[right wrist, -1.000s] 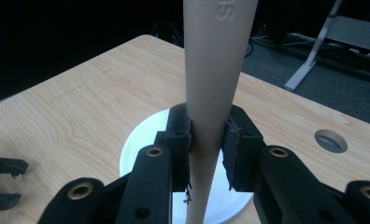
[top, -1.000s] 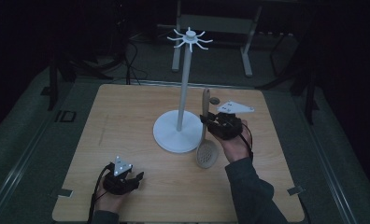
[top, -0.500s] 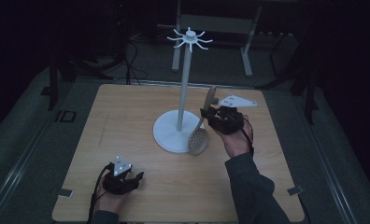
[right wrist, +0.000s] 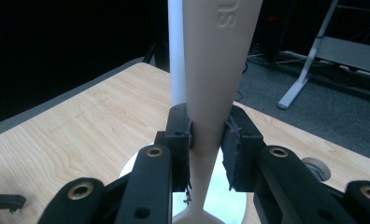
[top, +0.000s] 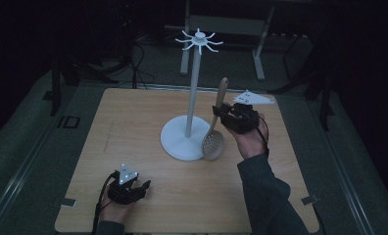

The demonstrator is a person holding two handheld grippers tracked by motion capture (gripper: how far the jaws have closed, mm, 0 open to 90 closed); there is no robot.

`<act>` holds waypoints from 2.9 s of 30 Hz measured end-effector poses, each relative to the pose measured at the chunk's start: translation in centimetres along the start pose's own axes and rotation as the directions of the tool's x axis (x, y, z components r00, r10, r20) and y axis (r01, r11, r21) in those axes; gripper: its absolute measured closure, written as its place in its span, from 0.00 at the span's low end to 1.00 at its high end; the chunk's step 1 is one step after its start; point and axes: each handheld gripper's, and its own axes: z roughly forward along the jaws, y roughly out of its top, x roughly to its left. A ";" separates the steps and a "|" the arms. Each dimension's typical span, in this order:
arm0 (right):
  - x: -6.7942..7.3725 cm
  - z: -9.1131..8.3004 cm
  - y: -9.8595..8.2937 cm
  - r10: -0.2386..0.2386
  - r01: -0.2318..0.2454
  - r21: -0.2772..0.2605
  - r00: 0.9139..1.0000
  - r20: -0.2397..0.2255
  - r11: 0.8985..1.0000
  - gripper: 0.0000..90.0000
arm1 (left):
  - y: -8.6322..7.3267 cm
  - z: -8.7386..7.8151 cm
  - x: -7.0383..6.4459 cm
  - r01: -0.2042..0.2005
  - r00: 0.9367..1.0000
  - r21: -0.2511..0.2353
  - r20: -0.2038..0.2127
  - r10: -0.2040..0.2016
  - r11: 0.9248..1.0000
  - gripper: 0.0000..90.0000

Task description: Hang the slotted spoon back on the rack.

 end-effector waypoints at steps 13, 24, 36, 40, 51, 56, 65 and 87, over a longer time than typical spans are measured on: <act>-0.4 -0.4 0.9 0.022 -0.023 -0.044 1.000 -0.007 0.999 0.82 | 0.0 0.0 0.0 -0.002 1.000 -0.001 -0.001 0.002 1.000 0.50; -0.6 -0.6 2.2 0.020 -0.021 -0.073 1.000 -0.014 0.997 0.82 | 0.0 0.0 0.0 0.000 1.000 -0.002 -0.002 0.000 1.000 0.50; -0.5 -0.3 4.4 0.005 -0.008 -0.094 1.000 -0.024 0.996 0.82 | 0.0 -0.1 0.1 -0.002 1.000 -0.002 -0.003 0.002 1.000 0.50; -0.3 -0.2 5.2 -0.003 0.000 -0.095 1.000 -0.030 0.995 0.82 | 0.0 -0.1 0.1 -0.001 1.000 -0.002 -0.002 0.001 1.000 0.50; -0.3 0.3 6.2 -0.013 0.011 -0.090 1.000 -0.027 0.996 0.82 | 0.0 -0.1 0.1 0.003 1.000 -0.002 -0.004 -0.003 1.000 0.50; -0.5 0.6 6.3 -0.009 0.007 -0.084 0.999 -0.032 0.996 0.82 | -0.1 -0.1 0.1 0.003 1.000 -0.001 -0.005 -0.003 1.000 0.50; -0.1 1.1 6.6 -0.021 0.017 -0.075 0.999 -0.040 0.997 0.82 | -0.1 -0.1 0.1 0.002 1.000 -0.002 -0.004 -0.002 1.000 0.50; 0.3 2.7 7.0 -0.012 0.010 -0.040 0.999 -0.043 0.999 0.81 | -0.1 -0.2 0.2 0.003 1.000 -0.003 -0.003 -0.003 1.000 0.50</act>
